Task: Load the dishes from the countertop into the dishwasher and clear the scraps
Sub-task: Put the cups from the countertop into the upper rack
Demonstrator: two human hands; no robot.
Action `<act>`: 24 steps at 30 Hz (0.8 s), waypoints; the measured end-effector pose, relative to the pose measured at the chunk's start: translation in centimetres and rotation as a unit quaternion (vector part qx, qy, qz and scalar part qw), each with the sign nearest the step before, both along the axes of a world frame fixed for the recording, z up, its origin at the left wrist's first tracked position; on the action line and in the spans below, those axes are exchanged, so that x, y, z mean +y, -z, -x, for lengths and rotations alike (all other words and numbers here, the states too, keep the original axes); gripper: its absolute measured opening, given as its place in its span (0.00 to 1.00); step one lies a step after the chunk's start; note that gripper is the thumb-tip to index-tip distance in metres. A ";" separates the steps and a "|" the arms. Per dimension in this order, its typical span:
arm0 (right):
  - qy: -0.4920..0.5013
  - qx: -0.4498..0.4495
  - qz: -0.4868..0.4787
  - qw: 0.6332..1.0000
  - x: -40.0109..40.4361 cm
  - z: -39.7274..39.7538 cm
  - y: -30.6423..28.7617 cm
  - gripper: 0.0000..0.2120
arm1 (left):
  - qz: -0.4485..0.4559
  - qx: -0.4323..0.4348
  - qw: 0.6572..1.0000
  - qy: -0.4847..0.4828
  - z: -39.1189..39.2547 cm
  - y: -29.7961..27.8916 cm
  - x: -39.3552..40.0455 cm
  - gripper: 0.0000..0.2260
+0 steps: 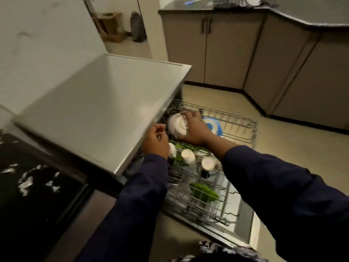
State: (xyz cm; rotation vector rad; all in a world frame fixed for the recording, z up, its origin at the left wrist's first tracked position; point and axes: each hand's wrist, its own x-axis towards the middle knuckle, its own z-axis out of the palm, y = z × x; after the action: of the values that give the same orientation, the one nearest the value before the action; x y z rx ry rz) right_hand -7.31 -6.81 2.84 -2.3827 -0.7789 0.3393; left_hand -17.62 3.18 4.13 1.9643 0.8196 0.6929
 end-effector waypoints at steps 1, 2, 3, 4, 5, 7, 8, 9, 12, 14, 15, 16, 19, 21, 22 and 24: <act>0.015 0.013 0.014 1.000 -1.7 -1.2 1.2 0.39 | 0.009 0.007 1.000 0.009 -1.4 0.8 -1.3 0.10; 0.029 0.027 0.025 0.999 -3.3 -2.2 2.5 0.39 | 0.014 0.011 1.000 0.017 -2.7 1.8 -2.3 0.10; 0.038 0.040 0.035 0.998 -4.6 -2.9 3.7 0.39 | 0.018 0.017 0.999 0.025 -3.5 2.6 -3.0 0.09; 0.046 0.052 0.045 0.997 -6.0 -3.5 5.2 0.40 | 0.020 0.030 0.999 0.032 -4.5 3.6 -3.6 0.09; 0.051 0.062 0.056 0.995 -7.2 -4.0 6.6 0.40 | 0.022 0.043 0.998 0.037 -5.3 4.6 -4.1 0.08; 0.065 0.089 0.073 0.991 -9.4 -4.4 9.6 0.40 | 0.024 0.063 0.996 0.052 -6.5 6.5 -4.9 0.08; 0.072 0.102 0.081 0.989 -10.3 -4.3 10.9 0.40 | 0.026 0.072 0.995 0.058 -6.8 7.4 -5.2 0.08; 0.080 0.113 0.090 0.986 -11.0 -4.3 12.3 0.40 | 0.028 0.085 0.994 0.063 -7.1 8.3 -5.6 0.08; 0.097 0.138 0.108 0.980 -12.8 -4.1 16.2 0.38 | 0.034 0.105 0.991 0.076 -7.9 11.1 -6.5 0.09; 0.097 0.143 0.123 0.977 -13.5 -3.7 18.2 0.35 | 0.037 0.122 0.989 0.080 -8.5 12.7 -6.9 0.09; 0.092 0.140 0.135 0.977 -13.8 -3.6 19.1 0.34 | 0.036 0.136 0.987 0.079 -8.8 13.3 -7.2 0.09; 0.088 0.140 0.143 0.976 -14.0 -3.5 20.0 0.34 | 0.030 0.146 0.986 0.079 -9.1 14.0 -7.4 0.09; 0.092 0.143 0.146 0.975 -14.2 -3.3 21.9 0.34 | 0.019 0.159 0.982 0.095 -9.5 15.4 -7.9 0.08; 0.094 0.136 0.151 0.975 -14.3 -3.3 23.1 0.34 | 0.022 0.163 0.981 0.106 -9.6 16.3 -8.0 0.07; 0.097 0.133 0.153 0.974 -14.3 -3.3 23.7 0.34 | 0.024 0.164 0.980 0.108 -9.6 16.6 -8.0 0.06; 0.107 0.135 0.155 0.973 -14.4 -3.2 24.7 0.33 | 0.025 0.163 0.980 0.112 -9.5 17.1 -8.0 0.06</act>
State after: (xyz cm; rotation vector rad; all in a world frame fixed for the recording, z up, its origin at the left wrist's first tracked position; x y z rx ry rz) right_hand -4.13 -21.20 -21.87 -2.6020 -0.3582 0.7218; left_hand -8.10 -4.79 -13.02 2.1126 0.7819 0.2192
